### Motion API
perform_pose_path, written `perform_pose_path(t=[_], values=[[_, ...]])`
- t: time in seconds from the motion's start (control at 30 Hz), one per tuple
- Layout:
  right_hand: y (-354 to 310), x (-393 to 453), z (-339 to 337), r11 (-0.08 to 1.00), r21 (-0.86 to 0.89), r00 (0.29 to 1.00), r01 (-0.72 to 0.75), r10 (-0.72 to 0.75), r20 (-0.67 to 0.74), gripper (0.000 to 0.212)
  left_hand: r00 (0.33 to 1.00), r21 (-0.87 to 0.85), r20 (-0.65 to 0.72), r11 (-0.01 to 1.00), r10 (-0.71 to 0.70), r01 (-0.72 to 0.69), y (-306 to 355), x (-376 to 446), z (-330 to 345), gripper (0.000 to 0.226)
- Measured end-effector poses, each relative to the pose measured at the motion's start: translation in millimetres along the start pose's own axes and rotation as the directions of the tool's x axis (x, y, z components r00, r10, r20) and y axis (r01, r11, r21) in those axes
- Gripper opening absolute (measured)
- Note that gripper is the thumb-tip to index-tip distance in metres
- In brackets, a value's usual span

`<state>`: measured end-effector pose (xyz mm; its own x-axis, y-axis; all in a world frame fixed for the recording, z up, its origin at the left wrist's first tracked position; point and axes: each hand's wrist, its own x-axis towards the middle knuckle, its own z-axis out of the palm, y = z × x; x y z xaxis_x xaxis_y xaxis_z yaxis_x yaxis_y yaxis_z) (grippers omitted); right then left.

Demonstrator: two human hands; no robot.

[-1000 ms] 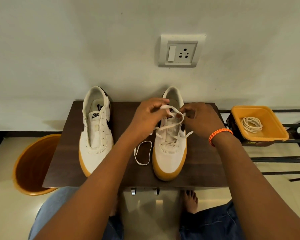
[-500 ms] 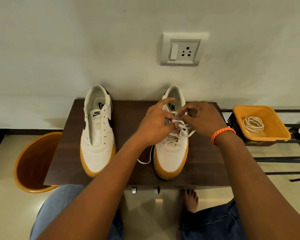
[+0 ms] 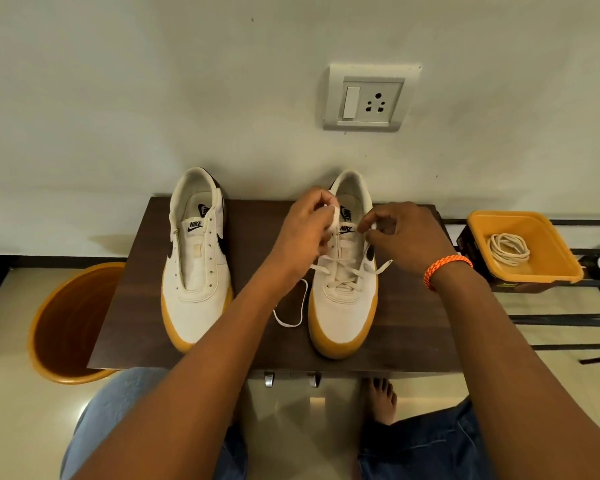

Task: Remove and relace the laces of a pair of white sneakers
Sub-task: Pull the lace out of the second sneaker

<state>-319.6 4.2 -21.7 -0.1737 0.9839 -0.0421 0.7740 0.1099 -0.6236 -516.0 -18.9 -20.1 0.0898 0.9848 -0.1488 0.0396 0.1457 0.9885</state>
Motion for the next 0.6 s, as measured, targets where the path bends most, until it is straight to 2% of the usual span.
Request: perform_pose_path(t=[0.07,0.1,0.17,0.23,0.3,0.53,0.6], values=[[0,1,0,1.0,-0.006,1.0,-0.002,0.002,0.0,0.017,0.999,0.265,0.038,0.964,-0.014,0.004,-5,2,3,0.027],[0,1,0,1.0,-0.009,1.0,-0.003,0.003,0.001,0.017,0.997,0.411,0.078,0.911,-0.008,-0.025,-7,0,5,0.031],[0,2,0,1.0,-0.009,1.0,-0.004,0.004,0.001,0.015,0.991,0.662,0.129,0.741,0.033,-0.111,-12,-6,7,0.043],[0,2,1,1.0,-0.004,1.0,-0.002,0.002,0.001,0.015,0.978,0.802,0.17,0.559,0.124,-0.21,-17,-7,8,0.041],[0,1,1,1.0,0.001,1.0,-0.004,0.004,0.0,0.017,0.96,0.836,0.218,0.474,0.177,-0.277,-22,-5,9,0.025],[-1,-1,-2,1.0,0.022,1.0,0.005,-0.005,0.014,0.018,0.974,0.771,0.186,0.595,0.133,-0.228,-24,-2,11,0.006],[0,-1,-3,1.0,0.026,1.0,0.008,-0.009,0.015,0.018,0.979,0.699,0.186,0.689,0.082,-0.191,-21,0,10,0.005]])
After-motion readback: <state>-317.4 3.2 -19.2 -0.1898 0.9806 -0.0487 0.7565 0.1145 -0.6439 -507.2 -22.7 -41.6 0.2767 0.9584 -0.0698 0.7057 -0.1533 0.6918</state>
